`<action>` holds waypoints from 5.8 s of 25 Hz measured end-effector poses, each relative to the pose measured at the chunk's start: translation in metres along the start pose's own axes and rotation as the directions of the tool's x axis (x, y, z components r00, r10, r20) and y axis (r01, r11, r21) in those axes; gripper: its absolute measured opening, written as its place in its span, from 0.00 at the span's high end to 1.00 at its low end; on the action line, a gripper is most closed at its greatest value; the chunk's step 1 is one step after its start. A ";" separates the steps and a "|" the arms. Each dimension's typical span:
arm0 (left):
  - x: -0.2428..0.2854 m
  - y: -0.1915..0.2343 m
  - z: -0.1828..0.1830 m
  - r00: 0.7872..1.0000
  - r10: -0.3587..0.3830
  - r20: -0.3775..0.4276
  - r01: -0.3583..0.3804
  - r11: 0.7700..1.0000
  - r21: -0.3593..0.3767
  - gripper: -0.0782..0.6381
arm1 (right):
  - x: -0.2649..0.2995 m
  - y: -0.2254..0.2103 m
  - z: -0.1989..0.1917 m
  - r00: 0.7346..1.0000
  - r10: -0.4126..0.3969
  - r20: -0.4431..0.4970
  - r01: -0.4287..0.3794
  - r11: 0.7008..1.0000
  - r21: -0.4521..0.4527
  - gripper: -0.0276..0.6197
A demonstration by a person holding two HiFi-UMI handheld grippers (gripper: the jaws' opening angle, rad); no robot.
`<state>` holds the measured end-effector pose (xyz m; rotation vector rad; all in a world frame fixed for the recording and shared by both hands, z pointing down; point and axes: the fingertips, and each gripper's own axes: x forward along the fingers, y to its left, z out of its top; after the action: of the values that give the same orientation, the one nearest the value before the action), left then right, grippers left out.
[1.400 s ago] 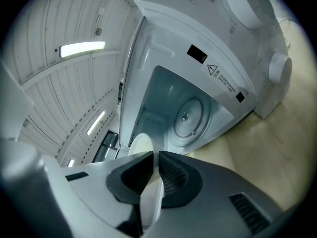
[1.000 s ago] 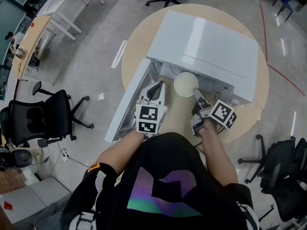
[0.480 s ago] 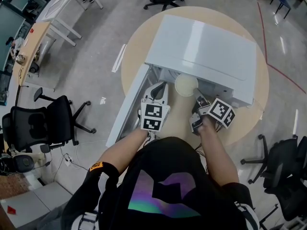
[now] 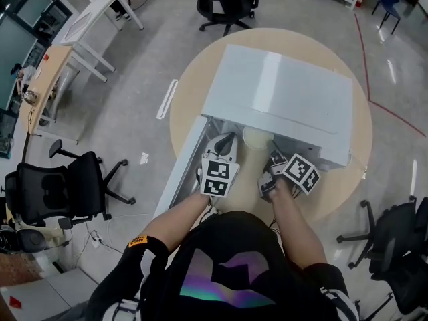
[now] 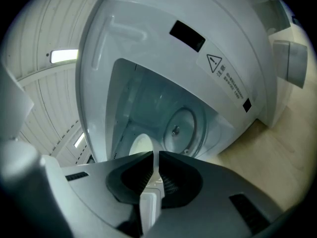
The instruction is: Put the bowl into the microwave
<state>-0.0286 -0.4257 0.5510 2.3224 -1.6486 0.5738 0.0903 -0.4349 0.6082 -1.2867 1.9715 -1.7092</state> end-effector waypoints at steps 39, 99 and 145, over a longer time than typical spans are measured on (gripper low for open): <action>0.049 0.011 0.003 0.996 -0.064 -0.060 0.065 0.998 0.014 0.83 | 0.060 -0.034 0.036 0.978 -0.124 0.169 0.120 0.992 0.034 0.88; -0.123 -0.122 -0.006 0.997 0.055 0.052 -0.048 0.990 -0.133 0.83 | -0.156 0.066 -0.023 0.985 0.173 0.013 -0.088 0.562 -0.822 0.89; -0.451 -0.051 -0.129 0.968 0.106 0.227 -0.073 0.986 -0.149 0.83 | -0.281 0.162 -0.357 0.991 0.124 -0.055 -0.093 0.325 -0.941 0.89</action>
<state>-0.1334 0.0273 0.4682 2.2946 -1.8391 0.1962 -0.0570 0.0023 0.4682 -1.3114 3.0887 -0.2476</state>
